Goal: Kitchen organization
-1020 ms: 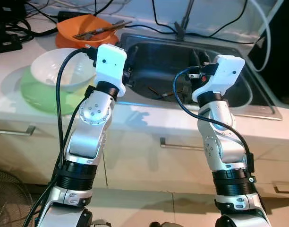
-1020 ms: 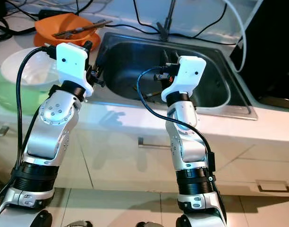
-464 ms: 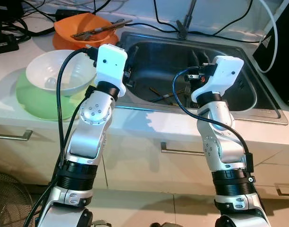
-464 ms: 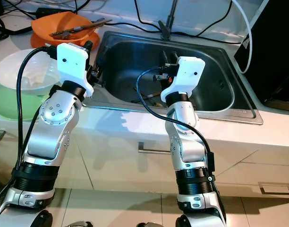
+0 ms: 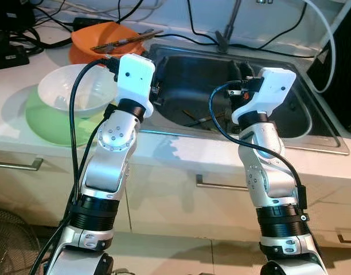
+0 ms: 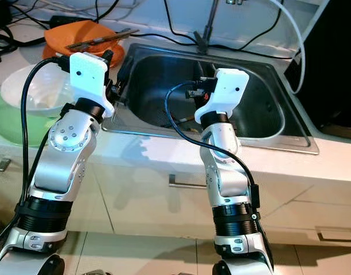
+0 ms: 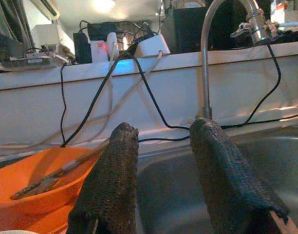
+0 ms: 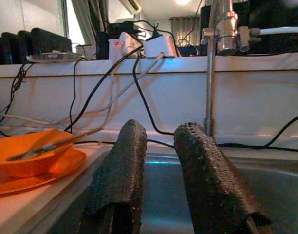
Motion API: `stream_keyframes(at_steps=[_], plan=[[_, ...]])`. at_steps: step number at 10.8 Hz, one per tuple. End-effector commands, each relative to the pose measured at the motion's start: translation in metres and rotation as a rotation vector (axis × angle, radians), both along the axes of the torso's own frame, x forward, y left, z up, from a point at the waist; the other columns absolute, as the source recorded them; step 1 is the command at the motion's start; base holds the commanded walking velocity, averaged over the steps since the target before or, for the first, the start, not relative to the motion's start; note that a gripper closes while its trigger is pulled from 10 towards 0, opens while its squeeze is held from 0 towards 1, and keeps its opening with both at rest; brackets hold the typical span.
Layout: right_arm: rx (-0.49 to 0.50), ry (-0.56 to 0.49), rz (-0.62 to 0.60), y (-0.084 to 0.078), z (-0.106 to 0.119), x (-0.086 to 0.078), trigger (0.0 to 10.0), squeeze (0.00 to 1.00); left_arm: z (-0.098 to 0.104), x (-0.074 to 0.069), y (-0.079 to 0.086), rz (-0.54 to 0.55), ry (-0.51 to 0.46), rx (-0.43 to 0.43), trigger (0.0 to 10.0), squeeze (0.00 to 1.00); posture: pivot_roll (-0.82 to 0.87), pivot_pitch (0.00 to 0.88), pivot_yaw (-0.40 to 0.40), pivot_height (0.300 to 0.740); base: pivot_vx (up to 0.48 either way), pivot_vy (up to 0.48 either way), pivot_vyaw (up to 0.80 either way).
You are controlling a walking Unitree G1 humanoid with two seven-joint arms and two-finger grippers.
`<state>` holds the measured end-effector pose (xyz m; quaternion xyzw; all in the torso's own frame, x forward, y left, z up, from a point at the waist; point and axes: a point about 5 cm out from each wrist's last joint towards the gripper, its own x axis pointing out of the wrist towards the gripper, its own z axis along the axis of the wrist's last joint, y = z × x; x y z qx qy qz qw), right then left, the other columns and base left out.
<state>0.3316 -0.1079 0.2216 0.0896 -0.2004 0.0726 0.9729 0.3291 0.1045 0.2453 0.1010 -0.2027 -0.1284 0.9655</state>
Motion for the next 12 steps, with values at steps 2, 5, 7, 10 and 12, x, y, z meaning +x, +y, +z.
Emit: stream_keyframes(at_steps=[2, 5, 7, 10, 12], plan=[[-0.009, 0.006, -0.013, -0.0029, -0.0025, 0.001, 10.0, 0.0, -0.0013, 0.001, -0.0035, -0.015, 0.007, -0.001, 10.0, 0.0, -0.04, 0.053, -0.105, 0.74, 0.317, 0.0, 0.0], [-0.01, 0.007, -0.014, -0.0032, -0.0031, 0.0011, 10.0, 0.0, -0.0029, 0.0016, -0.0037, -0.016, 0.014, 0.0, 10.0, 0.0, -0.04, 0.055, -0.105, 0.74, 0.324, 0.0, 0.0], [-0.011, 0.009, -0.014, -0.0031, -0.0037, 0.0011, 10.0, 0.0, -0.0032, 0.0017, -0.0037, -0.016, 0.015, 0.0, 10.0, 0.0, -0.04, 0.055, -0.105, 0.74, 0.322, 0.0, 0.0], [-0.01, 0.012, -0.014, -0.0032, -0.0049, 0.0015, 10.0, 0.0, -0.0034, 0.0022, -0.0035, -0.014, 0.015, -0.001, 10.0, 0.0, -0.04, 0.057, -0.106, 0.74, 0.328, 0.0, 0.0], [-0.01, 0.014, -0.015, -0.0032, -0.0054, 0.0017, 10.0, 0.0, -0.0032, 0.0024, -0.0033, -0.014, 0.015, -0.002, 10.0, 0.0, -0.04, 0.057, -0.106, 0.74, 0.328, 0.0, 0.0]])
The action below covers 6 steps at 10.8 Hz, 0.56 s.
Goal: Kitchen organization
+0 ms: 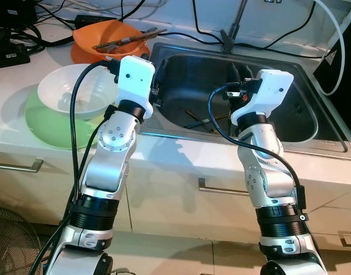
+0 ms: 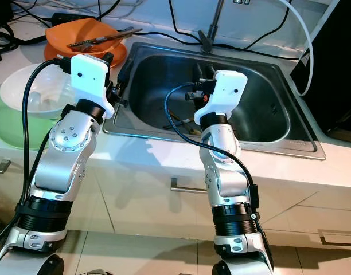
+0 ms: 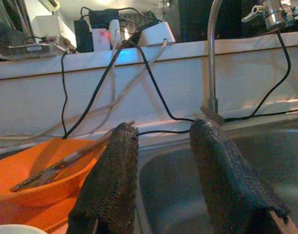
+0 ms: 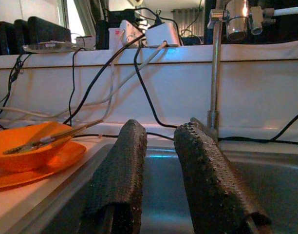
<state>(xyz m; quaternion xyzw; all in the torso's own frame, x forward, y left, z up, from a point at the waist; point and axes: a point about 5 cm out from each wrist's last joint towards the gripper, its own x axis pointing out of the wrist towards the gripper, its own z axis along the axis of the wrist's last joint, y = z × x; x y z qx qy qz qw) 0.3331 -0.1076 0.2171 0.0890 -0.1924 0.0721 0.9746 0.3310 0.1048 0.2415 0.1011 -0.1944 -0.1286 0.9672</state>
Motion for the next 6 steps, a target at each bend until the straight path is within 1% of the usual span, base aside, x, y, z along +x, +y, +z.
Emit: stream_keyframes(at_steps=[1, 6], plan=[[-0.008, -0.002, -0.015, -0.0035, -0.0011, 0.0001, 10.0, 0.0, 0.0008, 0.0004, -0.0037, -0.015, -0.002, -0.004, 10.0, 0.0, -0.04, 0.057, -0.106, 0.74, 0.33, 0.0, 0.0], [-0.008, 0.0, -0.013, -0.0032, -0.0016, 0.0003, 10.0, 0.0, 0.0009, 0.0002, -0.0039, -0.014, -0.002, -0.005, 10.0, 0.0, -0.04, 0.057, -0.106, 0.74, 0.327, 0.0, 0.0]])
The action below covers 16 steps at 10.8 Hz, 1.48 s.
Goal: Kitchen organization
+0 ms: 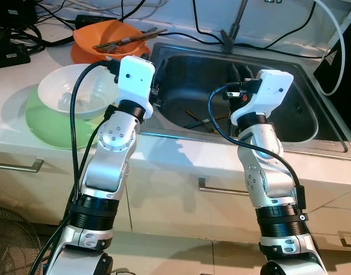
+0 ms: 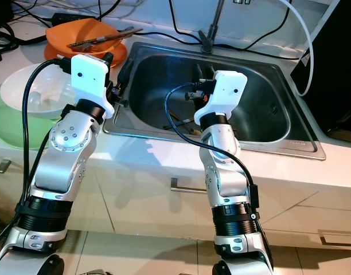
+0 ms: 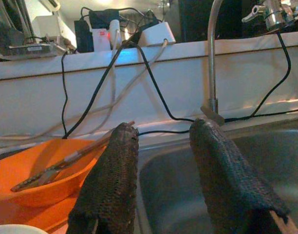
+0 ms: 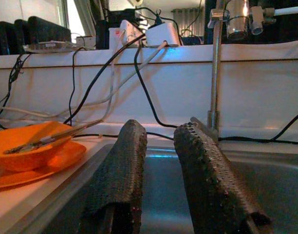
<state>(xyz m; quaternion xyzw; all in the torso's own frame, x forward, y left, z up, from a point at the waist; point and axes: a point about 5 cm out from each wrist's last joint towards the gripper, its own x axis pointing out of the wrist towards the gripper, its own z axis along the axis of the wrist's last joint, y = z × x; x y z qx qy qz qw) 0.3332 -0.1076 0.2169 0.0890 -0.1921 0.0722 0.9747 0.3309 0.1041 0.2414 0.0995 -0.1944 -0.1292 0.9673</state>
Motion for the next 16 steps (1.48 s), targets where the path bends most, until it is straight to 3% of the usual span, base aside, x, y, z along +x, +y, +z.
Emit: stream_keyframes(at_steps=[1, 16], plan=[[-0.009, 0.0, -0.012, -0.003, -0.0016, 0.0003, 10.0, 0.0, 0.0012, 0.0002, -0.003, -0.014, -0.004, -0.004, 10.0, 0.0, -0.04, 0.057, -0.106, 0.74, 0.341, 0.0, 0.0], [-0.011, 0.004, -0.011, -0.0027, -0.0029, 0.0004, 10.0, 0.0, 0.002, -0.0001, -0.0027, -0.02, -0.011, -0.015, 10.0, 0.0, -0.04, 0.056, -0.106, 0.74, 0.396, 0.0, 0.0]])
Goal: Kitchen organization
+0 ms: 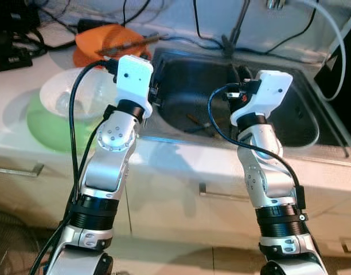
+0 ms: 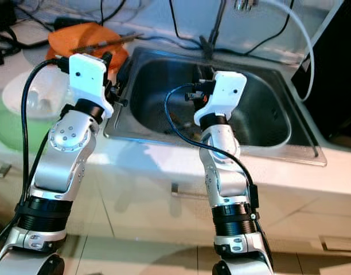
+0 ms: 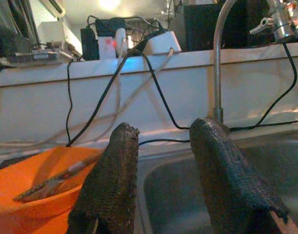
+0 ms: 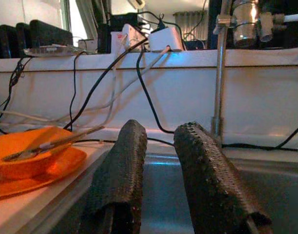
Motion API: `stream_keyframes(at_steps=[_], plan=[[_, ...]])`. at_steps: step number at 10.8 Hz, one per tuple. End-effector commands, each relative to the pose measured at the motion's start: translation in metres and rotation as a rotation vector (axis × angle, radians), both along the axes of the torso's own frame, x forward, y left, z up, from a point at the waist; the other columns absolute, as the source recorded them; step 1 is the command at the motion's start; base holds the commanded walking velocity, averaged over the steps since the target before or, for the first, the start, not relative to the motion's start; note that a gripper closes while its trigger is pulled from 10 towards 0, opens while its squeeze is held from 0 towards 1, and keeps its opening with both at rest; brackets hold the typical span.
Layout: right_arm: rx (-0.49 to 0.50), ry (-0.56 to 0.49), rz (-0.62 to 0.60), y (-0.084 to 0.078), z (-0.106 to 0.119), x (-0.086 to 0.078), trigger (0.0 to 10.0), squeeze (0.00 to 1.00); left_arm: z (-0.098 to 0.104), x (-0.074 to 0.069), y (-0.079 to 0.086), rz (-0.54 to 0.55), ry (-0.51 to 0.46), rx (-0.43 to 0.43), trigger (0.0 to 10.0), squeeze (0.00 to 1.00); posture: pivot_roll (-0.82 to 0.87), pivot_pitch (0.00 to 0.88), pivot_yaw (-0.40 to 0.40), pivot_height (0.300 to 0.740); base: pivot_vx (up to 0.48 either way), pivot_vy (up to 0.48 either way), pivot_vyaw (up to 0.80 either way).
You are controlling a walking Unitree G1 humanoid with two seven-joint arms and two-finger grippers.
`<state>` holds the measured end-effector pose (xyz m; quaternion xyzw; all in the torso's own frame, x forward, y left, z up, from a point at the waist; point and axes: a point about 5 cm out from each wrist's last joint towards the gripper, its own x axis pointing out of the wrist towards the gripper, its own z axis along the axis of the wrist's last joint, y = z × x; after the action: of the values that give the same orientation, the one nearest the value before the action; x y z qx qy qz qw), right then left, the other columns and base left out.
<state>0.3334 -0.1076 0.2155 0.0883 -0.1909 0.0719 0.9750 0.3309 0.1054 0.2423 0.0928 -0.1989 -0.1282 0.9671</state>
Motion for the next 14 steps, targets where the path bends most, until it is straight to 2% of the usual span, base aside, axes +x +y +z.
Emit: stream_keyframes(at_steps=[1, 5, 14], plan=[[-0.009, 0.002, -0.01, -0.0026, -0.0016, 0.0002, 10.0, 0.0, 0.0014, -0.0002, -0.004, -0.018, -0.005, -0.001, 10.0, 0.0, -0.04, 0.057, -0.108, 0.74, 0.48, 0.0, 0.0], [-0.009, 0.002, -0.01, -0.0026, -0.002, 0.0002, 10.0, 0.0, 0.0023, -0.0007, -0.0048, -0.026, -0.013, 0.0, 10.0, 0.0, -0.04, 0.057, -0.108, 0.74, 0.454, 0.0, 0.0], [-0.008, 0.009, -0.008, -0.0013, -0.005, -0.0002, 10.0, 0.0, 0.0034, -0.0024, -0.0062, -0.051, -0.023, -0.016, 10.0, 0.0, -0.03, 0.059, -0.105, 0.74, 0.0, 0.0, 0.0]])
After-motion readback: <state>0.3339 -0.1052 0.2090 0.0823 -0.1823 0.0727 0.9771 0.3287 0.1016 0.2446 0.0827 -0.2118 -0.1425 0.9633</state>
